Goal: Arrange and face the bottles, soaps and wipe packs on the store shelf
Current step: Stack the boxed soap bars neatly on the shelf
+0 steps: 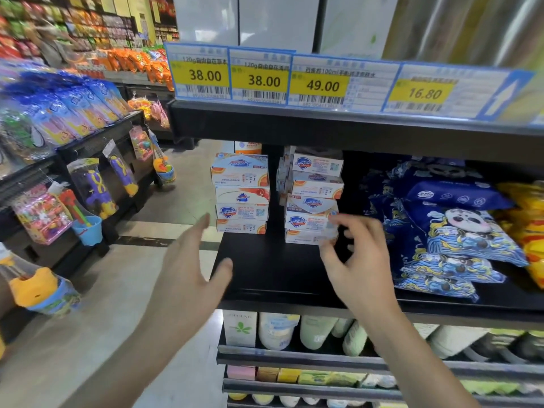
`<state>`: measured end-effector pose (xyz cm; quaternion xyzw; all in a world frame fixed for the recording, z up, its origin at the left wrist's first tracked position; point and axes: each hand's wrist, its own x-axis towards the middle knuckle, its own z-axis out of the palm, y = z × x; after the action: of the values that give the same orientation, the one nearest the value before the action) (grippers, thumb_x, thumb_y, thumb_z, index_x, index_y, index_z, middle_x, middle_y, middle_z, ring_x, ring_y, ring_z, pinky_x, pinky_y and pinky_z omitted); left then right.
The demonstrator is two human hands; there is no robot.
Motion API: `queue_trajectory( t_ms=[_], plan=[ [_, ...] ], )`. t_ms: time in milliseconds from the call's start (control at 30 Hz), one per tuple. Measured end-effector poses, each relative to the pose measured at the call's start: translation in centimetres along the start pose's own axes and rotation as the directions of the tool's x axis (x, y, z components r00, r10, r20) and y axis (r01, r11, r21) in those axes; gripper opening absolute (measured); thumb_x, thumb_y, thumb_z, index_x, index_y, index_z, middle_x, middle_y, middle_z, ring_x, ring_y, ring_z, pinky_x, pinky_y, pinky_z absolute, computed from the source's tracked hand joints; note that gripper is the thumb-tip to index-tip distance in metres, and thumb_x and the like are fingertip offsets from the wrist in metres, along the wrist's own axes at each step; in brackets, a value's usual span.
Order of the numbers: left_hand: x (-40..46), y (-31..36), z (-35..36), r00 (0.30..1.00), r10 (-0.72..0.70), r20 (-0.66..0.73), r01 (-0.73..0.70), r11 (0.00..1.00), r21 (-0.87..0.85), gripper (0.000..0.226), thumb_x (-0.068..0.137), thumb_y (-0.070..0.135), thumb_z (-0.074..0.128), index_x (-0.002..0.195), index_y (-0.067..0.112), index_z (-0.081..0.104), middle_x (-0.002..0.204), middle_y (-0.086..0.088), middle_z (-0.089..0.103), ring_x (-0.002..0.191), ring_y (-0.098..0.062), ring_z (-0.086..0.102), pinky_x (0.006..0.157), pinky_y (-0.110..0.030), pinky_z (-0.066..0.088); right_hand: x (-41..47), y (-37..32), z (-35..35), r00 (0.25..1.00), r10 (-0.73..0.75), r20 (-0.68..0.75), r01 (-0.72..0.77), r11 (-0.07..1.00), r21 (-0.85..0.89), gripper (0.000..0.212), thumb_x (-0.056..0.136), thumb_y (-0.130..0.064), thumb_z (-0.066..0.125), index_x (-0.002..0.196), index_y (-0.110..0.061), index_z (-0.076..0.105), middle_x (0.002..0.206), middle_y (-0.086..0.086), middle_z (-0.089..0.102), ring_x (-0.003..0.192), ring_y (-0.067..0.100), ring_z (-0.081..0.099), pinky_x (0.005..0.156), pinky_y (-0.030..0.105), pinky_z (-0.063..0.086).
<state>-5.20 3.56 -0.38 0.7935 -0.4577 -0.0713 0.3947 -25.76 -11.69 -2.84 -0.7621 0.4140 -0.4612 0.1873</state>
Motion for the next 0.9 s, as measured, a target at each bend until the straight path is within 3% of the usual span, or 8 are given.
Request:
queue_trajectory(
  t_ms=[133,233,300,400,533,600,733,900],
  plan=[
    [-0.7,-0.1,2.5,0.969,0.165,0.185,-0.192,0.971,0.139,0.073,0.096,0.047,0.059,0.16,0.036,0.026,0.164,0.016,0.03,0.152,-0.008,0.023,0.125,-0.041,0.027,4.7,-0.4,-0.3,0.999,0.034,0.014,-0.033,0.998,-0.048,0.042,0.089,-0.025,0.073,0.128,-0.032,0.059,0.128,-0.003,0.042,0.113,0.012,0.053,0.096,0.036,0.053],
    [-0.1,-0.5,4.4,0.938,0.184,0.293,-0.266,0.924,0.274,0.068,0.098,0.063,0.041,0.159,0.042,0.022,0.168,0.017,0.02,0.155,-0.009,0.013,0.128,-0.038,0.018,8.3,-0.7,-0.1,0.999,0.035,0.016,-0.032,0.993,-0.114,0.044,0.092,-0.027,0.072,0.134,-0.029,0.058,0.138,0.003,0.042,0.106,0.009,0.05,0.098,0.02,0.042],
    [0.2,-0.9,5.1,0.935,0.171,0.311,-0.274,0.905,0.325,0.069,0.093,0.07,0.024,0.157,0.045,0.025,0.167,0.018,0.021,0.155,-0.01,0.012,0.126,-0.037,0.016,10.5,-0.7,0.1,0.996,0.072,0.045,-0.064,0.986,-0.155,0.049,0.094,-0.03,0.07,0.14,-0.029,0.055,0.147,0.004,0.038,0.113,0.009,0.049,0.097,0.011,0.03],
    [0.5,-1.4,5.3,0.936,0.154,0.317,-0.262,0.906,0.334,0.07,0.09,0.069,0.022,0.155,0.047,0.03,0.166,0.02,0.022,0.154,-0.009,0.013,0.126,-0.037,0.017,13.0,-0.4,0.8,0.993,0.075,0.089,-0.056,0.978,-0.201,0.055,0.095,-0.036,0.067,0.147,-0.031,0.049,0.156,0.006,0.032,0.141,0.019,0.041,0.106,0.015,0.026],
    [0.5,-1.6,5.3,0.934,0.16,0.32,-0.265,0.909,0.322,0.069,0.09,0.069,0.025,0.154,0.047,0.031,0.165,0.02,0.024,0.154,-0.009,0.014,0.126,-0.037,0.018,15.0,-0.4,1.6,0.973,0.114,0.198,-0.062,0.966,-0.251,0.062,0.099,-0.038,0.063,0.155,-0.033,0.038,0.162,0.005,0.026,0.146,0.023,0.037,0.109,0.021,0.029],
    [0.5,-1.5,5.2,0.936,0.15,0.318,-0.255,0.913,0.318,0.069,0.09,0.069,0.026,0.154,0.047,0.032,0.165,0.02,0.024,0.154,-0.009,0.013,0.126,-0.037,0.018,15.6,-0.3,2.0,0.955,0.138,0.263,-0.076,0.97,-0.232,0.063,0.101,-0.038,0.061,0.158,-0.033,0.034,0.159,0.004,0.036,0.141,0.024,0.044,0.106,0.024,0.036],
    [0.5,-1.3,5.3,0.936,0.145,0.32,-0.252,0.912,0.323,0.069,0.089,0.069,0.026,0.154,0.047,0.032,0.166,0.02,0.023,0.154,-0.01,0.014,0.126,-0.038,0.018,15.9,-0.3,2.0,0.958,0.14,0.252,-0.086,0.973,-0.214,0.051,0.101,-0.032,0.063,0.149,-0.028,0.046,0.145,0.001,0.057,0.126,0.022,0.059,0.092,0.023,0.042],
    [0.6,-1.3,5.3,0.934,0.146,0.328,-0.256,0.91,0.325,0.063,0.094,0.067,0.031,0.154,0.047,0.03,0.166,0.02,0.021,0.154,-0.01,0.013,0.127,-0.039,0.018,15.4,-0.7,0.5,0.985,0.088,0.145,-0.065,0.985,-0.157,0.04,0.093,-0.026,0.073,0.133,-0.025,0.064,0.138,0.001,0.059,0.128,0.019,0.054,0.106,0.028,0.044]
  ],
)
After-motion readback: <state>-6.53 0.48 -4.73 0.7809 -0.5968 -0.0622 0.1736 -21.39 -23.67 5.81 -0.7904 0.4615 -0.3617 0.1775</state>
